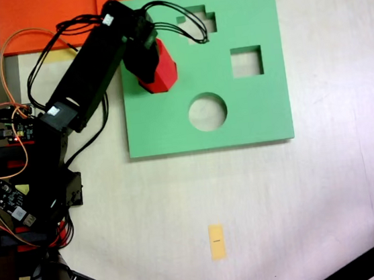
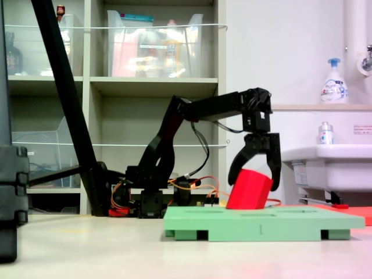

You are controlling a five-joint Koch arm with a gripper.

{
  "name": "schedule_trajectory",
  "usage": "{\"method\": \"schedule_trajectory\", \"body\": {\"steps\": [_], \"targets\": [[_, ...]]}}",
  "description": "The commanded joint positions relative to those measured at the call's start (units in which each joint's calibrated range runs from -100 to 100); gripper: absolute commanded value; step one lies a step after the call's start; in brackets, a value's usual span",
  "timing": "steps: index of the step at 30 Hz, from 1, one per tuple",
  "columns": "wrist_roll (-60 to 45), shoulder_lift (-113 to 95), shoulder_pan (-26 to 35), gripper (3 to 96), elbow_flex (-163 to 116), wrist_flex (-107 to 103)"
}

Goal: Put the octagonal pillar block into the corresponding hole

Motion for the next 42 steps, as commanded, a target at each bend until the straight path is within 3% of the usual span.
{"method": "schedule_trajectory", "body": {"steps": [1, 30, 40, 42], "targets": [[-1.6, -0.4, 0.1, 40.3, 2.5, -0.3], [-14.8, 0.1, 1.2, 39.9, 1.1, -0.3], [-14.6, -1.7, 1.2, 40.3, 1.0, -0.3], [-10.5, -2.0, 1.2, 42.5, 0.9, -0.3]]}}
